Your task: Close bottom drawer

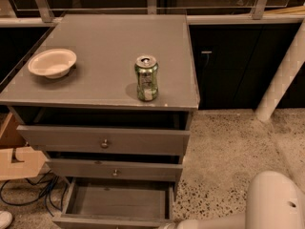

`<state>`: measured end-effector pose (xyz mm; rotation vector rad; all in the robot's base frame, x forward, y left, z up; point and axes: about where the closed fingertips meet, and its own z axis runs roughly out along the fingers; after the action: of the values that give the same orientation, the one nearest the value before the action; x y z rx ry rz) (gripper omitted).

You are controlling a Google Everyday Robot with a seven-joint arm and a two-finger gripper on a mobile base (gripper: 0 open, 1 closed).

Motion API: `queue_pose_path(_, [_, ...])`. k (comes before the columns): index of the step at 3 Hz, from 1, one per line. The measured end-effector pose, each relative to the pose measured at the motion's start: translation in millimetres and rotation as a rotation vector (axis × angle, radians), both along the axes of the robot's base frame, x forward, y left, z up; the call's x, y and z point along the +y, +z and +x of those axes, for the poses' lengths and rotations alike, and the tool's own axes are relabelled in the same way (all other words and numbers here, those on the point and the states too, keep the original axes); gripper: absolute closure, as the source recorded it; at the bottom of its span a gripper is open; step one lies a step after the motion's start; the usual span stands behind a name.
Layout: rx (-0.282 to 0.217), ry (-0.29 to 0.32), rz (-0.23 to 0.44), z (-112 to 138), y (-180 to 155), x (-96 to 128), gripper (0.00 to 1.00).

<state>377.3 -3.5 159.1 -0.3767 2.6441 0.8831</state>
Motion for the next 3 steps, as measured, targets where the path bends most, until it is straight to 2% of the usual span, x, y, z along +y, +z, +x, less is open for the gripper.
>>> queue_pose_path(2, [-0.007,-0.01,0.007,4.7,0.6,5.4,1.0])
queue_pose_path(3, [-0.028,-0.018,0.018,16.8,4.8,15.3,1.0])
